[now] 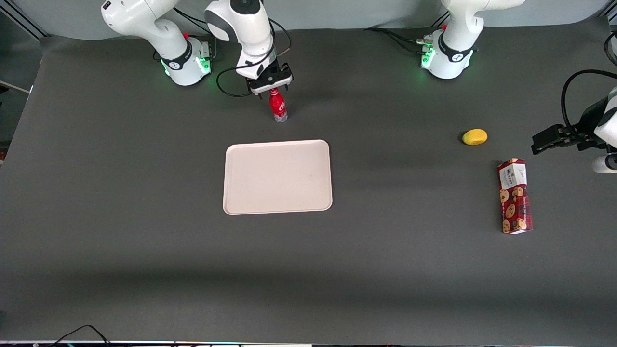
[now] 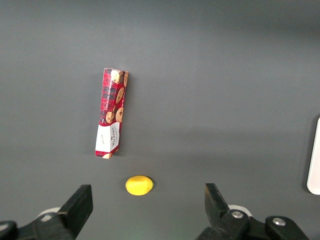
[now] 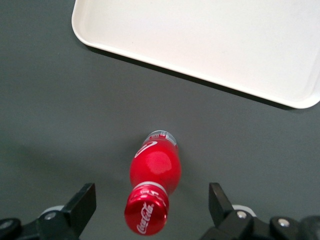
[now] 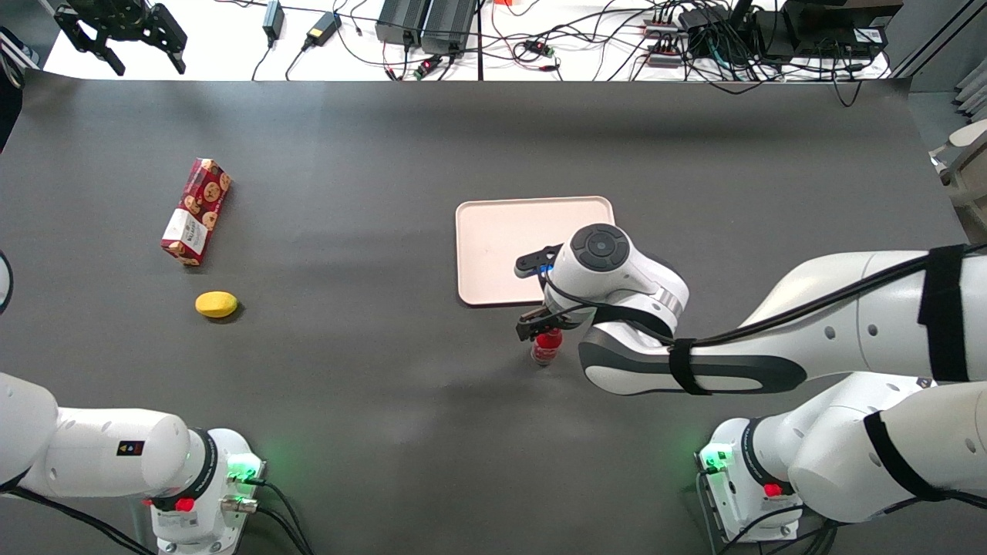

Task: Place coke bottle on tray
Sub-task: 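Lower the open right gripper around the bottle's neck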

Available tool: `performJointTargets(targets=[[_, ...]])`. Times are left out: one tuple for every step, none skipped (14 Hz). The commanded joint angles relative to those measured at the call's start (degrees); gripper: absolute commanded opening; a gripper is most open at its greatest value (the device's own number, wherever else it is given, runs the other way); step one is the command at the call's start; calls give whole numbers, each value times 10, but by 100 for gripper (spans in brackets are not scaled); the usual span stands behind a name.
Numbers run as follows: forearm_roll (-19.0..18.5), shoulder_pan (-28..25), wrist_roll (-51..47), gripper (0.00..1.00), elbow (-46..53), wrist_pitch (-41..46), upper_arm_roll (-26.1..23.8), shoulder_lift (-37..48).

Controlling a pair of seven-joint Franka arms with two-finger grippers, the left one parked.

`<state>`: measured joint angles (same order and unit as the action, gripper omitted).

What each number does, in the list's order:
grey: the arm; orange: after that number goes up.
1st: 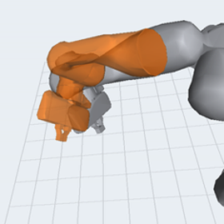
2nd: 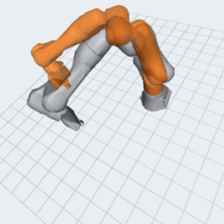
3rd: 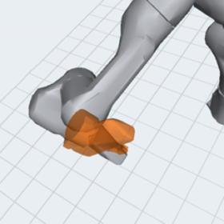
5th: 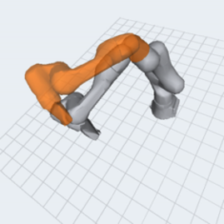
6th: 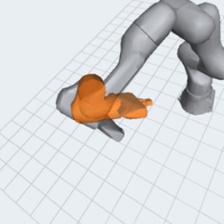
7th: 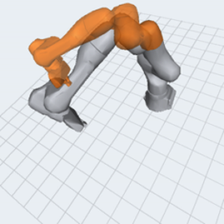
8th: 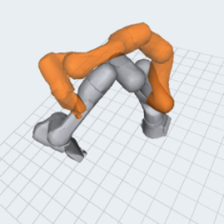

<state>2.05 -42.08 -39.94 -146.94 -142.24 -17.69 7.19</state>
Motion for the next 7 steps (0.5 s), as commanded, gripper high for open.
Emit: performJointTargets(targets=[[-9,5,-2,100,6,-9,-3,-9],[-8,5,-3,100,6,-9,-3,-13],[-8,5,-3,100,8,-10,-3,-19],[-8,5,-4,99,9,-10,-3,-22],[-8,5,-4,97,9,-11,-3,-24],[-8,5,-4,87,9,-10,-3,-24],[-8,5,-4,79,9,-11,-3,-25]])
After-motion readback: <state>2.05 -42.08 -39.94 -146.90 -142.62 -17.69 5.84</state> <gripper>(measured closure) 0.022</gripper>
